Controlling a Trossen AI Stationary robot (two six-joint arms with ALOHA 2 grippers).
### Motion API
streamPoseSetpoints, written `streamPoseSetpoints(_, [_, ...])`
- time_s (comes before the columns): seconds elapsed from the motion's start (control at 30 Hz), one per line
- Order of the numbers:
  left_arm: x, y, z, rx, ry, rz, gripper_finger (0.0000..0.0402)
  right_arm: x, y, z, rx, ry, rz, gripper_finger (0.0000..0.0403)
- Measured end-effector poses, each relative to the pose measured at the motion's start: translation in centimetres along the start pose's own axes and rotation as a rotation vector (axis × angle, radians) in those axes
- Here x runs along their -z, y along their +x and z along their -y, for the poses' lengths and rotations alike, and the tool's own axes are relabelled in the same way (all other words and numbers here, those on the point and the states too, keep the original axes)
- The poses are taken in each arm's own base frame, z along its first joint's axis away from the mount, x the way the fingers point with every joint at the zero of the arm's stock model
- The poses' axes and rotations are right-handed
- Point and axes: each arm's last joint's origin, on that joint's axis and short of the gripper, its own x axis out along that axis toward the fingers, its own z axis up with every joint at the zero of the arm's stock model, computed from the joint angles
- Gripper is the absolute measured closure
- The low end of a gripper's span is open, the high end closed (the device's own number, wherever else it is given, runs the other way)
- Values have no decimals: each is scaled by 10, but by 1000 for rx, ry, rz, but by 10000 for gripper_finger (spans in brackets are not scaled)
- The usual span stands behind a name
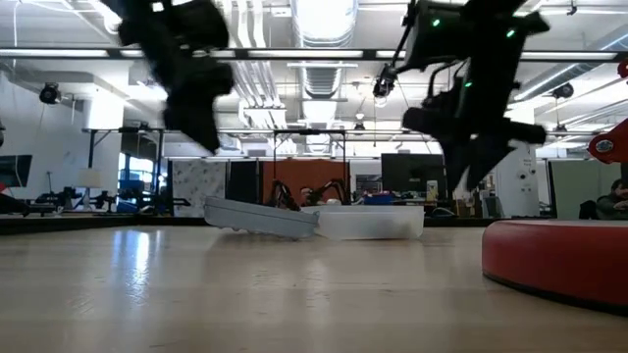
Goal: Pick & place school supplies into a supply box
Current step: Close the black supply box
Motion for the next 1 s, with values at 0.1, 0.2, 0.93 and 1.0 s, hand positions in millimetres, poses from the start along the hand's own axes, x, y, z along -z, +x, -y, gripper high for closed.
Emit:
streamPoseSetpoints(0.1, [40,7,-6,36,-218,26,282,-16,10,3,-25,49,21,327])
streamPoseSetpoints(0.2, [70,19,-11,96,-379,100,312,-31,16,10,10,55,41,378])
streamPoseSetpoints(0.93, [73,103,-15,65,-507,-19,401,-53,77,-3,0,40,-109,394])
streamPoseSetpoints(1.0, [58,109,-12,64,-464,-17,401,-56,74,-6,-15,29,-98,394])
